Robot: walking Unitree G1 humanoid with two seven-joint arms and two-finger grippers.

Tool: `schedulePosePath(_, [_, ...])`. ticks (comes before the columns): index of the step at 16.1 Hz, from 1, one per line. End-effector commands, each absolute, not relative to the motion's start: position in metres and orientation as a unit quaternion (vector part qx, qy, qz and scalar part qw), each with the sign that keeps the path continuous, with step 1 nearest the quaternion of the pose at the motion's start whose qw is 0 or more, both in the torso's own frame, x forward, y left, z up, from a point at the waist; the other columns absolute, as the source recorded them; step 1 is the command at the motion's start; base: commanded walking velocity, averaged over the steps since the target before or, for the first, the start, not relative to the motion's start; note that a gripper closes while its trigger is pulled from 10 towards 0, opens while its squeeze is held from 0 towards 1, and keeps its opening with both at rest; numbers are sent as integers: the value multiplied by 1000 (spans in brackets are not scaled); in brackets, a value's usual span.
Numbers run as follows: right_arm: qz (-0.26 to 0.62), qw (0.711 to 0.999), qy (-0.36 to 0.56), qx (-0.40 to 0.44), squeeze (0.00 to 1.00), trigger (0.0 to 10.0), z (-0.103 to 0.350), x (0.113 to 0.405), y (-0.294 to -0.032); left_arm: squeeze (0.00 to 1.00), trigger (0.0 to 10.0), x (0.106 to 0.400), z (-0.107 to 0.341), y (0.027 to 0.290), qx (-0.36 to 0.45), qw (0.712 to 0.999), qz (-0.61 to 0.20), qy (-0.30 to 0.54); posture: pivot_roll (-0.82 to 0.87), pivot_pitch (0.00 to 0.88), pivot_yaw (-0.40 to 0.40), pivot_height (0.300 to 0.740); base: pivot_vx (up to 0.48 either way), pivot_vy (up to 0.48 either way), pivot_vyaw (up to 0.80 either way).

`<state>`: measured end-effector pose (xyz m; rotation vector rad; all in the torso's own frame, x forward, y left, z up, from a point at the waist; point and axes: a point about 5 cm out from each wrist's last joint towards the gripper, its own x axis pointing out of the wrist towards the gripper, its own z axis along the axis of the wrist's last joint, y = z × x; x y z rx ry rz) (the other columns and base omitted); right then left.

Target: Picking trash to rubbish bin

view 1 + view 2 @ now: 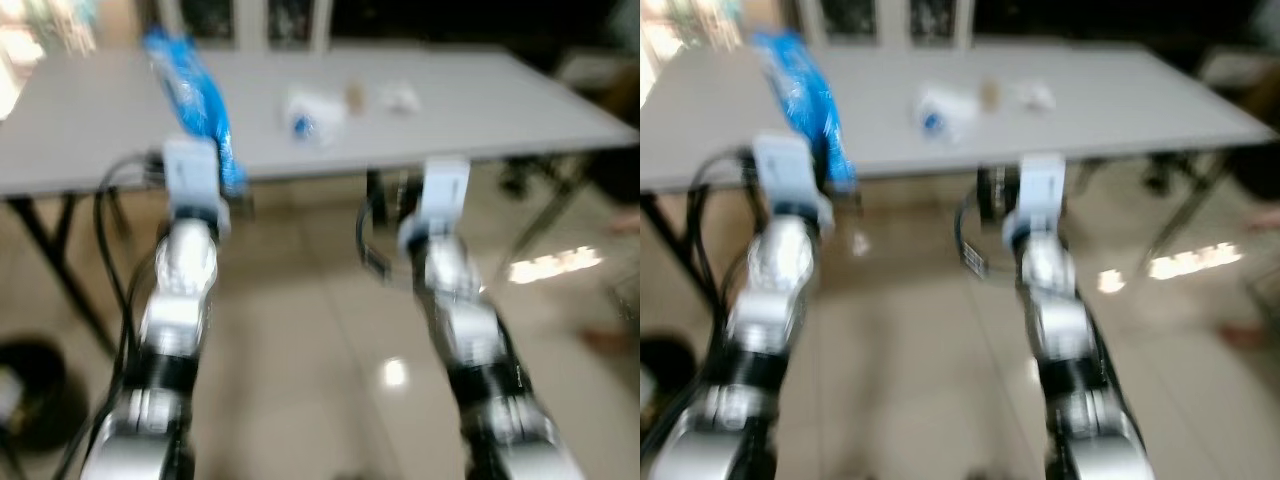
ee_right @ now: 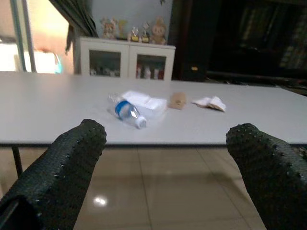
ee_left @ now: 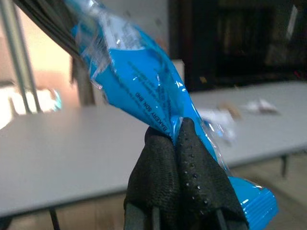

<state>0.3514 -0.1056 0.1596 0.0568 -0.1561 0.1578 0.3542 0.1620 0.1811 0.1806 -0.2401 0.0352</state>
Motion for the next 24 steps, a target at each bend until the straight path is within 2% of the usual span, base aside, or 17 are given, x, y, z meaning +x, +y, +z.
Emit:
schedulePosePath(1, [79, 996, -33, -2, 0, 10000, 137, 350, -112, 0, 10000, 352, 157, 160, 97, 993, -3, -73, 20, 46, -97, 740, 0, 0, 594])
schedulePosePath(2, [80, 997, -17, -13, 0, 10000, 130, 350, -113, 0, 10000, 351, 151, 160, 95, 994, -7, -59, 20, 46, -97, 740, 0, 0, 594])
schedulePosePath(4, [106, 991, 72, -44, 0, 10000, 80, 335, -117, 0, 10000, 340, 103, 167, 104, 994, -17, 34, 26, 47, -90, 740, 0, 0, 800])
schedulePosePath(8, [155, 958, 217, -109, 0, 10000, 5, 294, -120, 0, 10000, 312, 37, 183, 127, 976, -37, 174, 50, 54, -62, 740, 0, 0, 800])
schedulePosePath(12, [151, 945, 274, -95, 0, 10000, -19, 275, -115, 0, 10000, 293, 8, 191, 143, 959, -49, 239, 51, 43, -26, 740, 0, 0, 800])
schedulePosePath(16, [180, 922, 334, -74, 0, 10000, -42, 251, -108, 0, 10000, 275, -17, 195, 149, 940, -49, 303, 43, 6, -13, 740, 0, 0, 0])
schedulePosePath(18, [166, 907, 383, -60, 0, 10000, -58, 229, -117, 0, 10000, 252, -38, 203, 150, 920, -25, 361, 64, 0, -30, 740, 0, 0, 0])
schedulePosePath(20, [160, 900, 402, -59, 0, 10000, -65, 221, -121, 0, 10000, 237, -48, 208, 149, 908, -15, 391, 57, 0, -28, 740, 0, 0, 0])
schedulePosePath(22, [145, 892, 425, -51, 0, 10000, -73, 208, -126, 0, 10000, 209, -66, 213, 123, 891, 8, 437, 51, 0, -24, 740, 0, 0, 0])
schedulePosePath(24, [138, 891, 430, -46, 0, 10000, -74, 206, -128, 0, 10000, 205, -69, 212, 115, 889, 10, 443, 48, 0, -23, 740, 0, 0, 0])
